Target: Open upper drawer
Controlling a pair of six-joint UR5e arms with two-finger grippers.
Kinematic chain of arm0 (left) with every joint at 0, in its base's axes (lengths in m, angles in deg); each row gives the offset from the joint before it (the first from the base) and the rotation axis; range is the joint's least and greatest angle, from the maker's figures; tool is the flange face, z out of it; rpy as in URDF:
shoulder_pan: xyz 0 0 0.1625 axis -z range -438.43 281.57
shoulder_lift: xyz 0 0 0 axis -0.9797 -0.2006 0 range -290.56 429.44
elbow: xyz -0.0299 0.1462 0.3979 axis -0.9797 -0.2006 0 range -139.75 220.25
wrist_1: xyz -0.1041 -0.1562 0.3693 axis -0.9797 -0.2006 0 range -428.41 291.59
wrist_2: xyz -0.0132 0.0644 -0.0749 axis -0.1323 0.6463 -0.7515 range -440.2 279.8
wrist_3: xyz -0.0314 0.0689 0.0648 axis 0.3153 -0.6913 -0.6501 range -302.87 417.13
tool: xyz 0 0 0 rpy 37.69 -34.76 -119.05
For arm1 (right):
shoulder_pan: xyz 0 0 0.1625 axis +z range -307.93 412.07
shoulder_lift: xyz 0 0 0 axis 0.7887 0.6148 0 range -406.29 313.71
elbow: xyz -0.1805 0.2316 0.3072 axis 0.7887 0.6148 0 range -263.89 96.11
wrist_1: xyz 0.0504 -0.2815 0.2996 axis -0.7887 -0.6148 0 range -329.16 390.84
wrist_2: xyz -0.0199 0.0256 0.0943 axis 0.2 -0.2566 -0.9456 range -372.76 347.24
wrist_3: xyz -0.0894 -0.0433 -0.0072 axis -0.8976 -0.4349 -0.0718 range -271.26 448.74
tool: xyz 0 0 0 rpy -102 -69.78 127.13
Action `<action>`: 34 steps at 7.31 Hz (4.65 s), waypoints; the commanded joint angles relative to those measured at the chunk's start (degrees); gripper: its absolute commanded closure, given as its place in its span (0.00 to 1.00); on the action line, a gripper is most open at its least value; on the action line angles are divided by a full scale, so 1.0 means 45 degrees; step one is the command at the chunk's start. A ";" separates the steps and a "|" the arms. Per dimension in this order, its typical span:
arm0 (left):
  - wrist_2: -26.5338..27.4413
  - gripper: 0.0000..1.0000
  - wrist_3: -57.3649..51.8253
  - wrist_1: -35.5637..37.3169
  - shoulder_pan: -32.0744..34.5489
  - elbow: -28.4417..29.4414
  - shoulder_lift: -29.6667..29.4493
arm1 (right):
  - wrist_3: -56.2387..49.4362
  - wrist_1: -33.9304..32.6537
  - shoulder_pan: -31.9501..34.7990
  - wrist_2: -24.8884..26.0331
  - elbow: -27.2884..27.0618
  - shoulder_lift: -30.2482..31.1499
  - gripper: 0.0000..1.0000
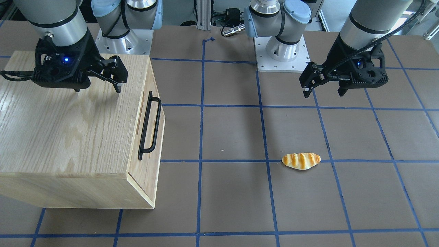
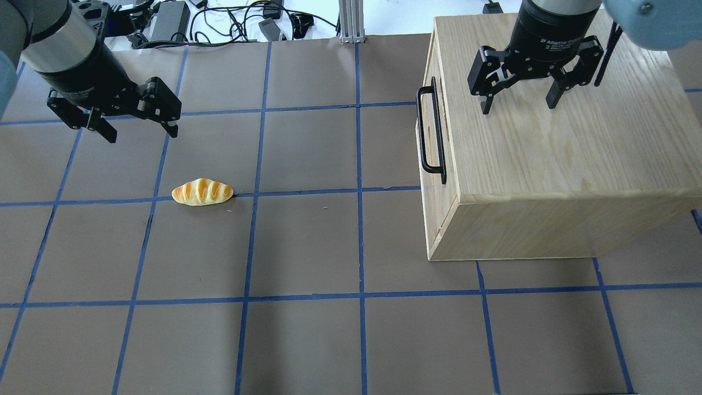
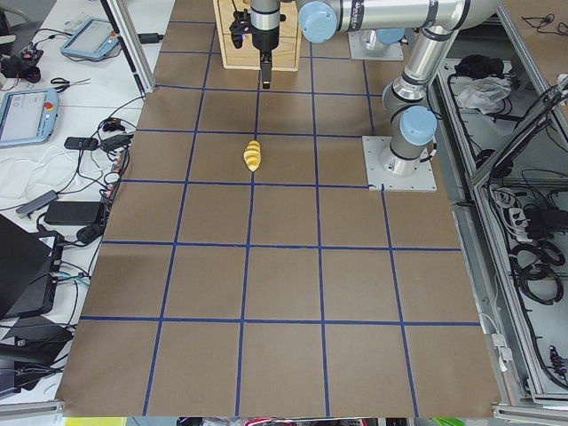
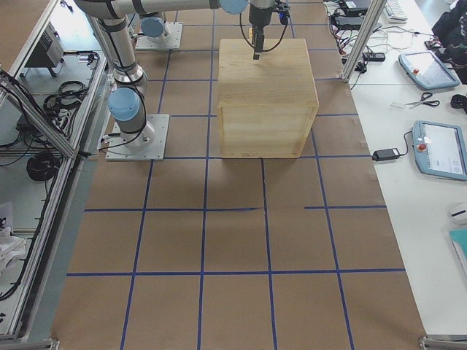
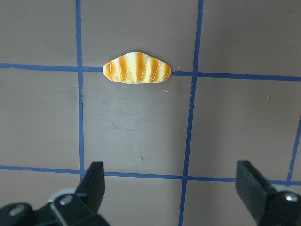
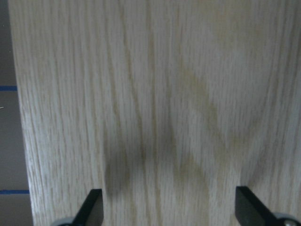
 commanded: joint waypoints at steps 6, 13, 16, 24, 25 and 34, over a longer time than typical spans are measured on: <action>-0.1145 0.00 0.1099 0.2144 0.2798 0.0152 -0.1015 | 0.0008 0.0000 0.0000 0.0000 0.0003 0.0000 0.00; -0.2961 0.00 0.3285 0.4257 0.4404 0.0171 -0.2128 | 0.0009 0.0000 0.0000 0.0000 0.0003 0.0000 0.00; -0.3001 0.00 0.4847 0.5464 0.5009 0.0191 -0.2851 | -0.0011 0.0000 0.0000 0.0000 -0.0016 0.0000 0.00; -0.3662 0.00 0.6508 0.6816 0.6280 0.0230 -0.3654 | -0.0011 0.0000 0.0000 0.0000 0.0003 0.0000 0.00; -0.3665 0.00 0.6510 0.6835 0.6358 0.0230 -0.3654 | 0.0008 0.0000 0.0000 0.0000 0.0003 0.0000 0.00; -0.3821 0.00 0.6549 0.7441 0.6750 0.0230 -0.4220 | 0.0009 0.0000 0.0000 0.0000 0.0003 0.0000 0.00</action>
